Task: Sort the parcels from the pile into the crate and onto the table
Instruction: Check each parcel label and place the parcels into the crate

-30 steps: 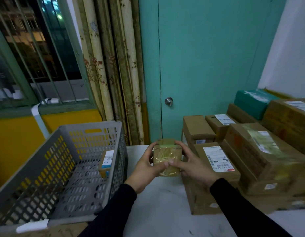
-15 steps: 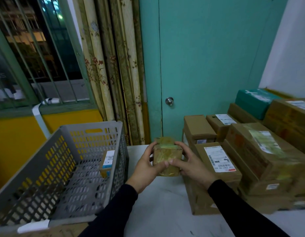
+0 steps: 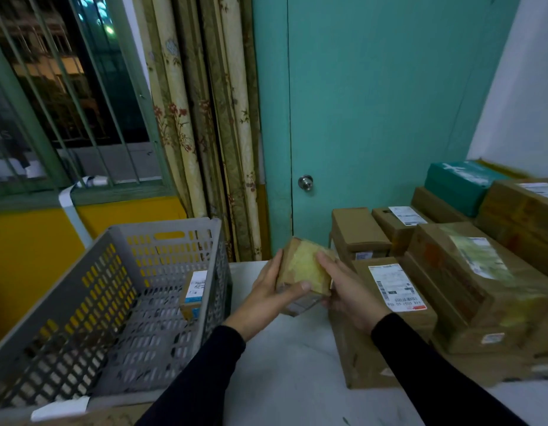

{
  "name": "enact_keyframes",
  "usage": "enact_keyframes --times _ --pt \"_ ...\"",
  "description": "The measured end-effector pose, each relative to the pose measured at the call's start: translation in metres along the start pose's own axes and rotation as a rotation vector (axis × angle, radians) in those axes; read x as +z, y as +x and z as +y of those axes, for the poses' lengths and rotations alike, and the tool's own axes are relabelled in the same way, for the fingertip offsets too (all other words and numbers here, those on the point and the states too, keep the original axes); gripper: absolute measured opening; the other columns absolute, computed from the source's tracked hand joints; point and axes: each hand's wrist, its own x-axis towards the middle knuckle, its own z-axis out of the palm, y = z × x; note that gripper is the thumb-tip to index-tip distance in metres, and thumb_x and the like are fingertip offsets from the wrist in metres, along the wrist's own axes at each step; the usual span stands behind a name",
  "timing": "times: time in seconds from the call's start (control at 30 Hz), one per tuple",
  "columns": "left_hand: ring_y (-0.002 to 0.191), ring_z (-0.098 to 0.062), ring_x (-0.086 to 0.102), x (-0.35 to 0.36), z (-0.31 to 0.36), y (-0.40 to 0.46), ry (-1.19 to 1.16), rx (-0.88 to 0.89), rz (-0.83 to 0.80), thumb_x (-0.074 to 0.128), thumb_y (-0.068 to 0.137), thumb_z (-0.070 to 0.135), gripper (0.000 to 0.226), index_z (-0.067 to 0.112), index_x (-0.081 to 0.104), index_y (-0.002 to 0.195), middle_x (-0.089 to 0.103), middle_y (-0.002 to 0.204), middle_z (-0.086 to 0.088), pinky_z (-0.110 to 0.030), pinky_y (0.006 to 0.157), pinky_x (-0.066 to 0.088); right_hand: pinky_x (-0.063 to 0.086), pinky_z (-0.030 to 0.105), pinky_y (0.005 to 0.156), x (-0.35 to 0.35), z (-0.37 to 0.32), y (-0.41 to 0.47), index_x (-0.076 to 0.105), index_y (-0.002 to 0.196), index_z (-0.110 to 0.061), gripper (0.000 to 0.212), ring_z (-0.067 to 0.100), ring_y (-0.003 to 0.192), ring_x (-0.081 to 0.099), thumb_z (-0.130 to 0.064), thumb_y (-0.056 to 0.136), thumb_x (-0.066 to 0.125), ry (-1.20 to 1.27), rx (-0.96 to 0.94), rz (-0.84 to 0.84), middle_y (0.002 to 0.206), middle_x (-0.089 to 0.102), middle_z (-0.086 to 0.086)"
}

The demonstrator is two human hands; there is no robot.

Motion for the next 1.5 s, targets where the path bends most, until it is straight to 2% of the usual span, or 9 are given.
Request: enact_keyframes --times 0.13,0.3,0.37,0.47,0.57,0.8,1.1,1.27,1.5 --pt "0.132 -0.007 0.051 -0.002 0.009 -0.002 0.093 -0.009 0.002 0.067 0.073 0.08 0.099 0.055 0.016 0.154 0.048 0.149 0.016 -0.041 0.108 0.048 0.052 0.032 0.076 -0.006 -0.002 0.0 0.058 0.134 -0.041 0.072 0.019 0.104 0.069 -0.084 0.076 0.054 -0.134 -0.062 -0.096 0.12 0.072 -0.005" --pt "0.094 -0.02 0.072 -0.007 0.02 0.0 0.015 -0.192 0.122 0.031 0.095 0.074 0.059 0.036 0.053 0.134 0.075 0.106 0.001 -0.027 0.062 0.057 0.055 0.025 0.093 -0.01 -0.002 -0.01 0.035 0.138 -0.055 0.075 0.006 0.11 0.068 -0.055 0.074 0.074 -0.41 -0.12 -0.274 0.123 0.066 -0.021" --pt "0.102 -0.027 0.069 -0.006 0.018 0.003 -0.039 -0.197 0.116 0.035 0.098 0.069 0.053 0.036 0.052 0.136 0.074 0.11 -0.001 -0.028 0.068 0.055 0.059 0.028 0.089 -0.009 0.003 -0.009 0.043 0.14 -0.045 0.07 0.009 0.107 0.072 -0.046 0.078 0.076 -0.311 -0.117 -0.237 0.122 0.071 -0.012" --pt "0.103 -0.012 0.072 -0.001 0.012 0.003 -0.118 -0.168 0.093 0.06 0.098 0.047 0.052 0.046 0.039 0.146 0.073 0.12 0.01 -0.024 0.08 0.057 0.06 0.035 0.087 -0.004 0.011 -0.004 0.054 0.135 -0.034 0.043 0.019 0.104 0.074 -0.031 0.095 0.068 -0.057 -0.074 -0.135 0.118 0.075 -0.002" --pt "0.105 -0.015 0.073 0.006 0.002 0.003 -0.217 -0.18 0.076 0.066 0.098 0.033 0.065 0.046 0.032 0.151 0.072 0.123 0.01 -0.041 0.095 0.058 0.06 0.039 0.09 0.003 0.016 0.0 0.055 0.135 -0.033 0.038 0.02 0.105 0.074 -0.033 0.098 0.064 0.001 -0.057 -0.106 0.119 0.075 -0.003" --pt "0.097 -0.011 0.075 0.012 0.0 -0.001 -0.213 -0.15 0.112 0.056 0.104 0.022 0.041 0.047 0.04 0.132 0.069 0.119 0.011 -0.027 0.076 0.06 0.058 0.04 0.096 0.009 0.02 0.0 0.053 0.136 -0.037 0.039 0.014 0.102 0.074 -0.031 0.099 0.064 -0.114 -0.042 -0.098 0.118 0.074 -0.008" --pt "0.103 -0.017 0.074 0.005 0.0 0.002 -0.232 -0.184 0.115 0.056 0.103 0.023 0.037 0.045 0.046 0.132 0.071 0.123 0.005 -0.037 0.09 0.06 0.059 0.042 0.095 0.009 0.021 0.007 0.055 0.135 -0.035 0.04 0.017 0.102 0.075 -0.028 0.098 0.066 -0.062 0.003 -0.112 0.116 0.076 -0.007" --pt "0.104 -0.018 0.074 0.005 -0.001 0.003 -0.266 -0.226 0.102 0.054 0.104 0.034 0.036 0.042 0.048 0.138 0.075 0.117 0.007 -0.046 0.097 0.057 0.057 0.047 0.097 0.011 0.028 0.015 0.06 0.131 -0.027 0.036 0.021 0.1 0.075 -0.034 0.097 0.067 -0.041 0.067 -0.042 0.11 0.078 -0.001" --pt "0.107 -0.005 0.07 0.004 0.003 -0.002 -0.301 -0.189 0.078 0.045 0.098 0.06 0.045 0.057 0.031 0.14 0.069 0.115 0.026 -0.031 0.087 0.055 0.047 0.053 0.108 -0.002 0.027 0.026 0.073 0.121 -0.028 0.068 0.031 0.114 0.069 -0.08 0.087 0.047 0.031 0.23 -0.054 0.118 0.075 0.006"
